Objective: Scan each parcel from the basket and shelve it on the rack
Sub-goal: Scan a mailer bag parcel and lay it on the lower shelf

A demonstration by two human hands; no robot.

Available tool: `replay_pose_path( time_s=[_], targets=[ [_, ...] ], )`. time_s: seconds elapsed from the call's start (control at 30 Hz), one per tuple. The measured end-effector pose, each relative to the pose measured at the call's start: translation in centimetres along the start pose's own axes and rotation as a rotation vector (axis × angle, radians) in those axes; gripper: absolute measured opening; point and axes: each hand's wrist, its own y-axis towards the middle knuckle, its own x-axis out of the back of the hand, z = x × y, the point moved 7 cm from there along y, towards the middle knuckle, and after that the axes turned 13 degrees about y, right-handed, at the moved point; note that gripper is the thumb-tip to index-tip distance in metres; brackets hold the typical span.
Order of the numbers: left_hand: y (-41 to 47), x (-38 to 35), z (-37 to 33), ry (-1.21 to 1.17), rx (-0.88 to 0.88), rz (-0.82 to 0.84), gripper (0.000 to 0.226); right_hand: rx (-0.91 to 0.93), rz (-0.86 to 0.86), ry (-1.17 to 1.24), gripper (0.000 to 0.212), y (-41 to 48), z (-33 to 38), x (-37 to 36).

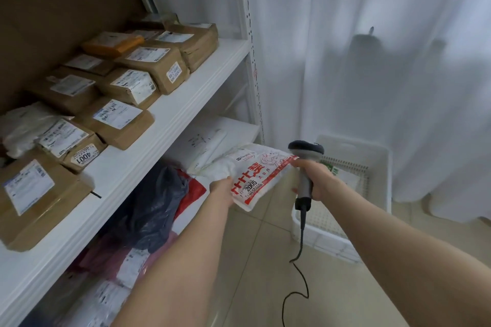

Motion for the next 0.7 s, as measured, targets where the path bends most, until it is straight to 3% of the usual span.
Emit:
replay_pose_path(
  time_s=[0.07,0.2,0.3,0.5,0.6,0.7],
  targets=[
    [-0.1,-0.5,0.1,-0.103,0.031,0.049,0.007,-0.041,0.053,0.020,0.039,0.4,-1.1,-1.1],
    [0.1,-2.1,0.1,-0.161,0.062,0.168,0.022,-0.087,0.182,0.109,0.024,1.7,-2.8,-3.2],
    [0.4,-4.1,0.2,-0.219,0.100,0.301,0.030,-0.033,0.189,0.102,0.027,3.5,-2.4,-3.6],
    [3.8,-6.8,-1.8,-0.279,0.091,0.383,0.033,0.043,0.194,0.150,0.030,9.6,0.5,-5.0],
    [6.6,-8.3,-2.9,-0.196,0.077,0.385,0.027,0.031,0.237,0.132,0.028,13.6,2.4,-6.8],
    [10.1,-9.5,-4.8,-0.290,0.052,0.273,0.022,-0.006,0.295,0.081,0.033,18.2,4.0,-8.6]
  ],
)
